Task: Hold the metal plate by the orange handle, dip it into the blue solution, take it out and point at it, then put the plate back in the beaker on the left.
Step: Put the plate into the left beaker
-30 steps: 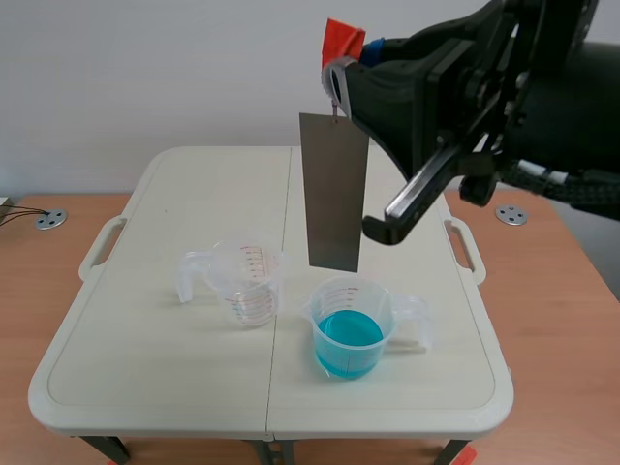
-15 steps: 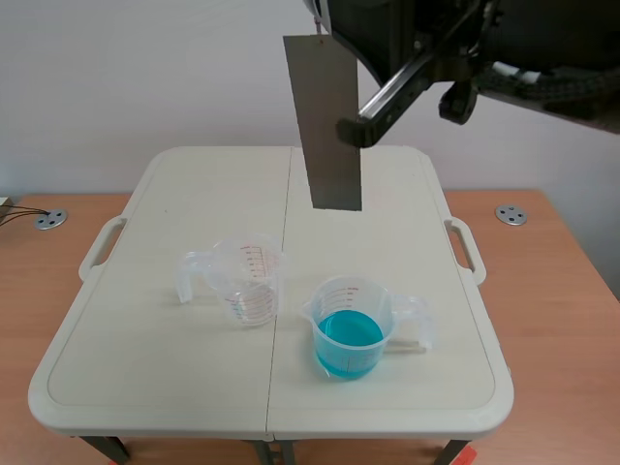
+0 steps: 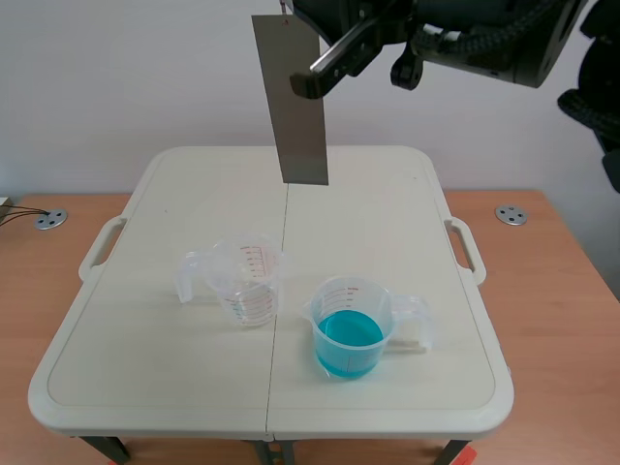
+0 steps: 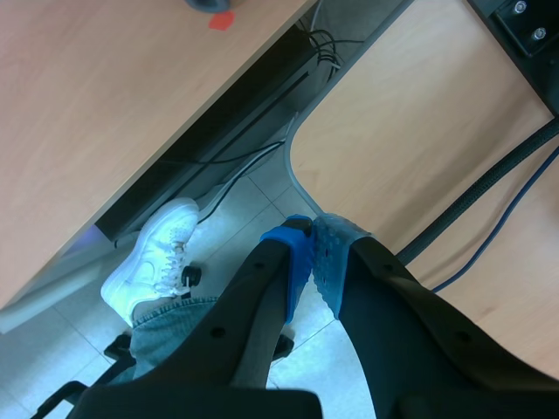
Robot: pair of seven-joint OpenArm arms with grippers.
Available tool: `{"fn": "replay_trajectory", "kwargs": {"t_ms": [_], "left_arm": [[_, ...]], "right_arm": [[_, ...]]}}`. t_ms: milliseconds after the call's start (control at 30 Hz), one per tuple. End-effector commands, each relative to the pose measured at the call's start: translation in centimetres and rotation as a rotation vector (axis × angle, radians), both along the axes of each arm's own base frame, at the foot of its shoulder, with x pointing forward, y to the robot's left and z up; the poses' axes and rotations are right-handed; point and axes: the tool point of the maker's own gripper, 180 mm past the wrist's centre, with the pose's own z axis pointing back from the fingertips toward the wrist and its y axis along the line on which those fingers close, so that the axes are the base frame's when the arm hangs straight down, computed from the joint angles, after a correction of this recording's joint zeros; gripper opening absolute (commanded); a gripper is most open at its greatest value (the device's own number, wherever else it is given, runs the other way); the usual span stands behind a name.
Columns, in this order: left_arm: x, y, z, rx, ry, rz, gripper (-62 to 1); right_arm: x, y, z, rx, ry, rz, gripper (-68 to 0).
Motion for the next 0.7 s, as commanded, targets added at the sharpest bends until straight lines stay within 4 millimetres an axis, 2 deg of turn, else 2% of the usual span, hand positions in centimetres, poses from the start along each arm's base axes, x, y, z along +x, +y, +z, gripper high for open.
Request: {"fn": "replay_trajectory", "kwargs": {"t_ms": [0, 233, 667], "left_arm": [[-0.2, -0.6, 0.1, -0.018, 0.0, -0.002, -58.2], [-0.2, -0.6, 0.1, -0.018, 0.0, -0.002, -58.2], [-0.2, -0.6, 0.1, -0.018, 0.0, -0.002, -58.2]], "right_arm": [[0.3, 0.3, 1.3, 0.04, -0.023, 0.008, -66.0], [1.7, 1.5, 0.1, 0.051, 0.042, 0.023, -66.0], [2.7, 4.3, -2.2, 0.034, 0.125, 0.084, -66.0]]}}
